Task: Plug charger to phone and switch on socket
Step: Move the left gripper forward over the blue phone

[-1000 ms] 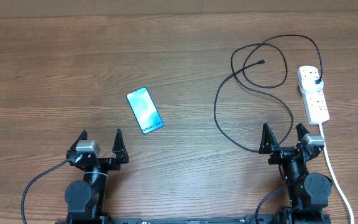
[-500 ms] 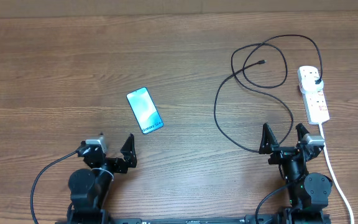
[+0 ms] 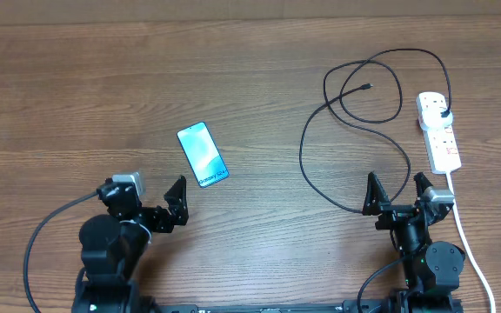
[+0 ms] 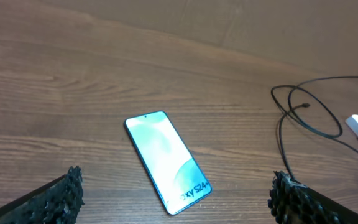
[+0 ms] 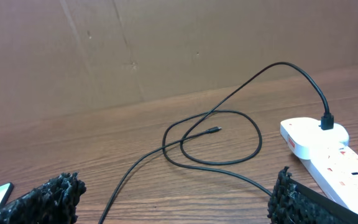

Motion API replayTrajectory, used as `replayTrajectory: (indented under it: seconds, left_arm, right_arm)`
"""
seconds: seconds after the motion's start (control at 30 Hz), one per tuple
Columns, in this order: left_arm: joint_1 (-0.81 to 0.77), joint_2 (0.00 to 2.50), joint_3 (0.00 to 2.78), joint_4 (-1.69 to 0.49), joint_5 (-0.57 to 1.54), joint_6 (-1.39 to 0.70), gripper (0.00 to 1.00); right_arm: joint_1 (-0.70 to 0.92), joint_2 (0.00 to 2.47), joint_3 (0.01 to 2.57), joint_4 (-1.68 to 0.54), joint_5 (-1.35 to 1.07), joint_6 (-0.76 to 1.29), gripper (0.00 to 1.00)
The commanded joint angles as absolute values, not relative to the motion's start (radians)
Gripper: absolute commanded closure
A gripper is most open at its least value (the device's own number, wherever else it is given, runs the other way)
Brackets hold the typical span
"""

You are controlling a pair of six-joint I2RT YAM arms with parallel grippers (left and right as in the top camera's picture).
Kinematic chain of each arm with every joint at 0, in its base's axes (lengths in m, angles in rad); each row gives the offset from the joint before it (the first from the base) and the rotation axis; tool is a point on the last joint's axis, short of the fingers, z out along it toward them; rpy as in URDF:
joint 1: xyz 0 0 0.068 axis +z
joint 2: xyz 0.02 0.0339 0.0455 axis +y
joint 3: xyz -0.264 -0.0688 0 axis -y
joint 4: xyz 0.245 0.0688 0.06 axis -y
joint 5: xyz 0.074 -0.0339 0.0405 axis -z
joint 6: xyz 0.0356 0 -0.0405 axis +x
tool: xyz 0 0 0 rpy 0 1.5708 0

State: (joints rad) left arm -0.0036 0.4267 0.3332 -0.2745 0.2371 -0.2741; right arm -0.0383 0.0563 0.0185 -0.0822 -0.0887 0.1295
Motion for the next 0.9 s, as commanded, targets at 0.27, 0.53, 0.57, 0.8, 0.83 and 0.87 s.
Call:
replayTrajectory:
  seconds: [0.27, 0.53, 0.57, 0.8, 0.83, 0.87]
  left_arm:
    - [0.006, 0.544, 0.543, -0.421, 0.217, -0.231, 0.00]
    - [0.006, 0.611, 0.678, -0.512, 0.198, -0.201, 0.00]
    - [0.006, 0.617, 0.688, -0.516, 0.198, -0.201, 0.00]
    - [0.006, 0.664, 0.773, -0.551, 0.183, -0.202, 0.00]
    - [0.006, 0.669, 0.782, -0.562, 0.170, -0.201, 0.00]
    - [0.006, 0.675, 0.791, -0.574, 0.152, -0.201, 0.00]
  right_arm:
    - [-0.034, 0.058, 0.009, -0.078, -0.080, 0.122, 0.00]
    - [-0.034, 0.058, 0.009, -0.078, -0.080, 0.122, 0.00]
    - [-0.034, 0.058, 0.009, -0.078, -0.080, 0.122, 0.00]
    - [-0.034, 0.058, 0.009, -0.078, -0.080, 0.122, 0.00]
    - [-0.034, 0.058, 0.009, -0.078, -0.080, 0.122, 0.00]
    - [-0.034, 0.058, 0.009, -0.078, -0.080, 0.122, 0.00]
